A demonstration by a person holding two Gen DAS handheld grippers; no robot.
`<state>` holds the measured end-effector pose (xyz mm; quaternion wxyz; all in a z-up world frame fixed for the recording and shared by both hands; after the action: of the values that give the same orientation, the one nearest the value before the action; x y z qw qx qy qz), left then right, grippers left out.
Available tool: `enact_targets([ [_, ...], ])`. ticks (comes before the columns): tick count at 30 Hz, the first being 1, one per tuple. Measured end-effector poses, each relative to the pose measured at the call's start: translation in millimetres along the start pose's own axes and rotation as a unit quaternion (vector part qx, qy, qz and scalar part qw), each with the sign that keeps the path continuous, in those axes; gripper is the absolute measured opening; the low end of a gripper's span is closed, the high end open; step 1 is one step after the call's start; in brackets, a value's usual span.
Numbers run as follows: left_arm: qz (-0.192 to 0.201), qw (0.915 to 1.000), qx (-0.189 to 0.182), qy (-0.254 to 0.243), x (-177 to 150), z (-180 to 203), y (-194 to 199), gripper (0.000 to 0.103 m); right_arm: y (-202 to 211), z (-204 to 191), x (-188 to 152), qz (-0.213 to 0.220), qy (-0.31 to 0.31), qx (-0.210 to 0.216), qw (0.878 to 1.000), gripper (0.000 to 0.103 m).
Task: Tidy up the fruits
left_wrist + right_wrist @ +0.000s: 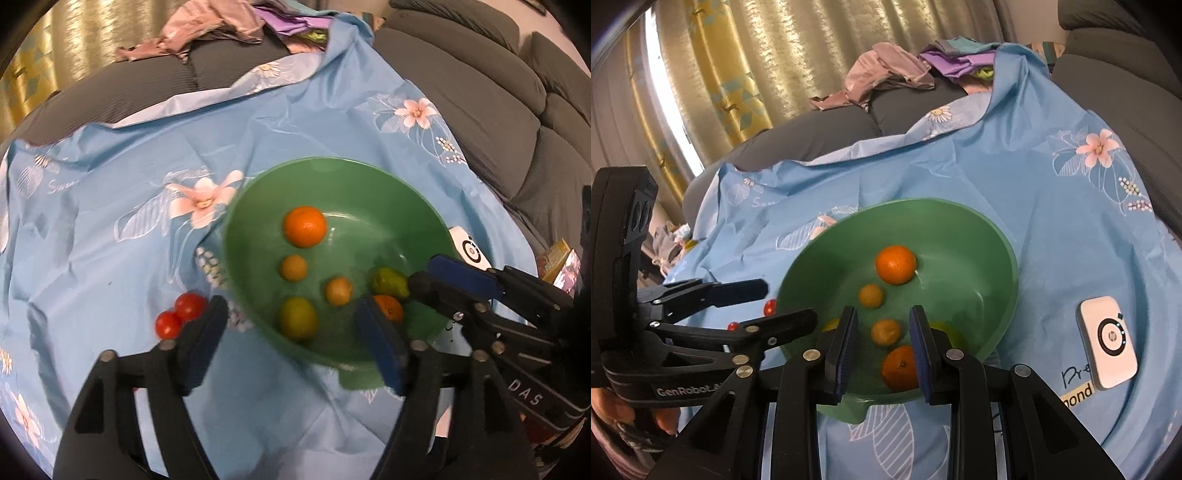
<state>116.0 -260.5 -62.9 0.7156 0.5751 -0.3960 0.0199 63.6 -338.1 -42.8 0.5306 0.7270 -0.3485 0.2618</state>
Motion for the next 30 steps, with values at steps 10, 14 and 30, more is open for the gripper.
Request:
enact_targets([
  [10, 0.012, 0.9986, 0.009, 0.051, -30.2, -36.6, 41.2, 0.087, 23.7, -28.3, 5.4, 0.024, 0.037, -0.01, 0.999, 0.037],
  [14, 0.018, 0.9963, 0.004, 0.084, -42.3, -51.6, 57.3, 0.1, 32.2, -43.7, 7.5, 0.032, 0.052, -0.009, 0.998, 0.04],
  [30, 0.048, 0.9849, -0.016, 0.166, -86.9, -94.1, 109.8, 0.102, 54.0, -105.3, 2.1, 0.036, 0.118, -0.005, 0.992, 0.042],
])
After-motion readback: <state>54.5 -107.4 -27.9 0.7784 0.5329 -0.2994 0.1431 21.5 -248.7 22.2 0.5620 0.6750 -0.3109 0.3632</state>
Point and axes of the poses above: each gripper's, at about its wrist camera, not at the fingertips, and y roughly against the way its jaws point, z to its right, x to its top, the point moved 9 cm from there along -y, roughly the way its jaws point, and after that the axes turned 5 degrees about x, right-handed, at the moved point
